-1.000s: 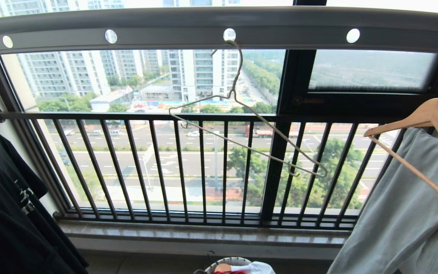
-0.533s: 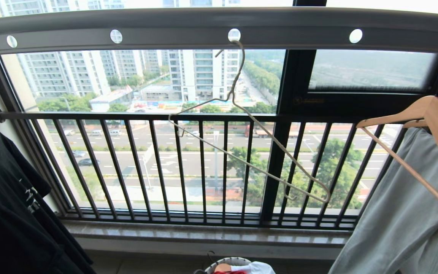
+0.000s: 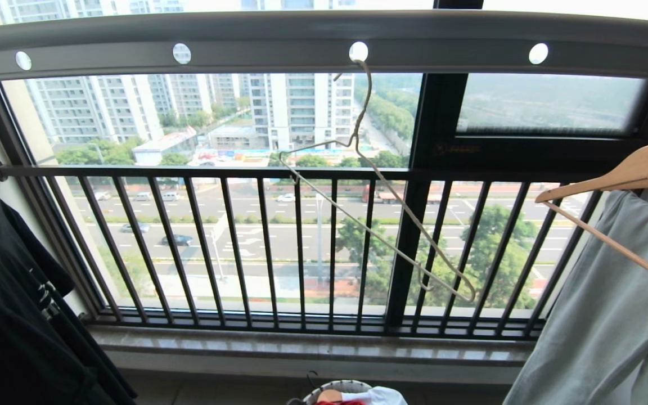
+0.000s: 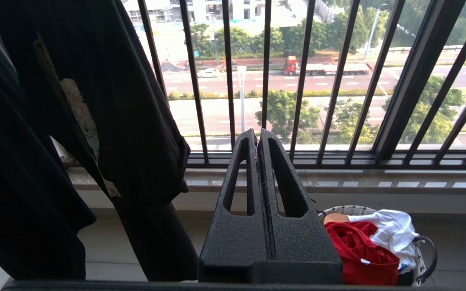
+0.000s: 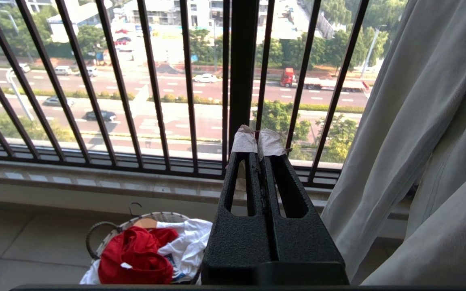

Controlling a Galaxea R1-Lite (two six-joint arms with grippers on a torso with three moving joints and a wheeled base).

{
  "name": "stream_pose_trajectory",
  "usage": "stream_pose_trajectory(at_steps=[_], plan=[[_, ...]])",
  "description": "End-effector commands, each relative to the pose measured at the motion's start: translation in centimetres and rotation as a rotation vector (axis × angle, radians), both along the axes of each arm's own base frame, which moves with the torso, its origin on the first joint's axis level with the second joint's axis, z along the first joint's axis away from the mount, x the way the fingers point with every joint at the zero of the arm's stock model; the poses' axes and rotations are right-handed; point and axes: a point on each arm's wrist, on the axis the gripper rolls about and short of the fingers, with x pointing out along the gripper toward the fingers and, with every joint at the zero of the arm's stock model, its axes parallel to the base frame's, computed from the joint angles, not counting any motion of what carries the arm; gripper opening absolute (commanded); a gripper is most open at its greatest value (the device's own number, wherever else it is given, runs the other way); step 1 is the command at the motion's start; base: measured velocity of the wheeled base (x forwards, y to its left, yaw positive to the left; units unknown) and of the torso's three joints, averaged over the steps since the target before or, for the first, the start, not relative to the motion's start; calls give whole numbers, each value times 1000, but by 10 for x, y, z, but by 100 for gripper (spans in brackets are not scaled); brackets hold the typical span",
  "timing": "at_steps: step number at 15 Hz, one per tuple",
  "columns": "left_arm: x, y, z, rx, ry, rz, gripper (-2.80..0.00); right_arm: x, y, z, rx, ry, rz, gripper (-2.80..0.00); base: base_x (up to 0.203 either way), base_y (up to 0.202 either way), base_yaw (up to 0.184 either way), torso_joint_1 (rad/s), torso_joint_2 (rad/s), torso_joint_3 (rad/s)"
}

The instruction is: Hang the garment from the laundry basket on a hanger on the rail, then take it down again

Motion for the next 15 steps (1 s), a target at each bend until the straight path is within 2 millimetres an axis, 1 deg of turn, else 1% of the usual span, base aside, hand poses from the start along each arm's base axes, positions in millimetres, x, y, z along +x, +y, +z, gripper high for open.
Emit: stream_pose_trajectory(at_steps=[1, 15], plan=[[0, 0, 0, 0, 1, 0, -280, 0, 0, 0, 0, 1, 2, -280, 0, 0, 0, 0, 0, 0], [0, 0, 0, 0, 2, -1, -280, 0, 0, 0, 0, 1, 2, -280, 0, 0, 0, 0, 0, 0]])
